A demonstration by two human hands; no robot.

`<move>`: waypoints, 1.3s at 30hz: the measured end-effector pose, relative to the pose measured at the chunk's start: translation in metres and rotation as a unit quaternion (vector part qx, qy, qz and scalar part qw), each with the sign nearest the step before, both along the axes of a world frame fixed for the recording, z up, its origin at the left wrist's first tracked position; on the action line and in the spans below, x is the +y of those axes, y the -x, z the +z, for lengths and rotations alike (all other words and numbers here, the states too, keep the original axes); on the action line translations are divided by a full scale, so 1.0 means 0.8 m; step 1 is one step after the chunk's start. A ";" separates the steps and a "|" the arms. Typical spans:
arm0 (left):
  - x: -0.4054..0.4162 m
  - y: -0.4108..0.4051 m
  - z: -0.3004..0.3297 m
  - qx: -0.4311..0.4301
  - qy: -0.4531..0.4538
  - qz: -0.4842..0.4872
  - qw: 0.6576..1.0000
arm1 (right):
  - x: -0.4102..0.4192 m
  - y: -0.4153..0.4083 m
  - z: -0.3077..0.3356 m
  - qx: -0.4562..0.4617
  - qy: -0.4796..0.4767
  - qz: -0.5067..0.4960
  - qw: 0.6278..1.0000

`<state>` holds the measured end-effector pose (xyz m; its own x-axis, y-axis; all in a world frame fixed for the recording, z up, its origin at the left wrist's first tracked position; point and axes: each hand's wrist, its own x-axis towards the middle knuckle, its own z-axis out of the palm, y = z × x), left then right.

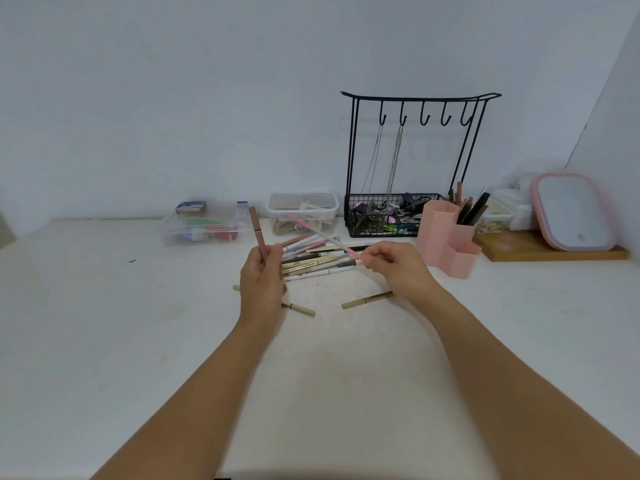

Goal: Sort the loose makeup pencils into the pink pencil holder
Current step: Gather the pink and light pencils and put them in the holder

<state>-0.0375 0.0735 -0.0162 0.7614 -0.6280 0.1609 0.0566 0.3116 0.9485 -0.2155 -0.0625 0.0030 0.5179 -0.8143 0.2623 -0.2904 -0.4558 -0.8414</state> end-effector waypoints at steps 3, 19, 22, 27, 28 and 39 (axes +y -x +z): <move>0.000 0.014 0.003 -0.019 0.017 -0.044 0.999 | 0.035 -0.017 0.005 -0.107 -0.139 0.038 0.984; -0.014 0.023 -0.008 -0.146 -0.019 -0.037 0.988 | 0.080 -0.066 -0.005 -0.111 -0.186 0.129 0.968; -0.012 0.017 -0.002 -0.126 -0.022 -0.026 0.991 | 0.047 -0.054 0.001 -0.003 0.070 0.018 0.997; -0.009 0.010 -0.002 -0.079 -0.009 -0.031 0.996 | 0.018 -0.040 -0.018 0.207 0.184 0.024 0.961; -0.009 0.009 -0.002 -0.071 -0.009 -0.032 0.997 | 0.018 -0.041 -0.020 0.218 0.184 0.025 0.958; -0.007 0.008 0.004 0.014 -0.016 -0.032 0.999 | 0.006 -0.045 -0.022 0.262 0.209 -0.006 0.942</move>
<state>-0.0439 0.0680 -0.0131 0.7230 -0.6804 0.1201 0.1018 0.2768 0.9555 -0.1791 -0.0576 -0.0148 0.6564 -0.7033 0.2730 -0.6232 -0.7094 -0.3292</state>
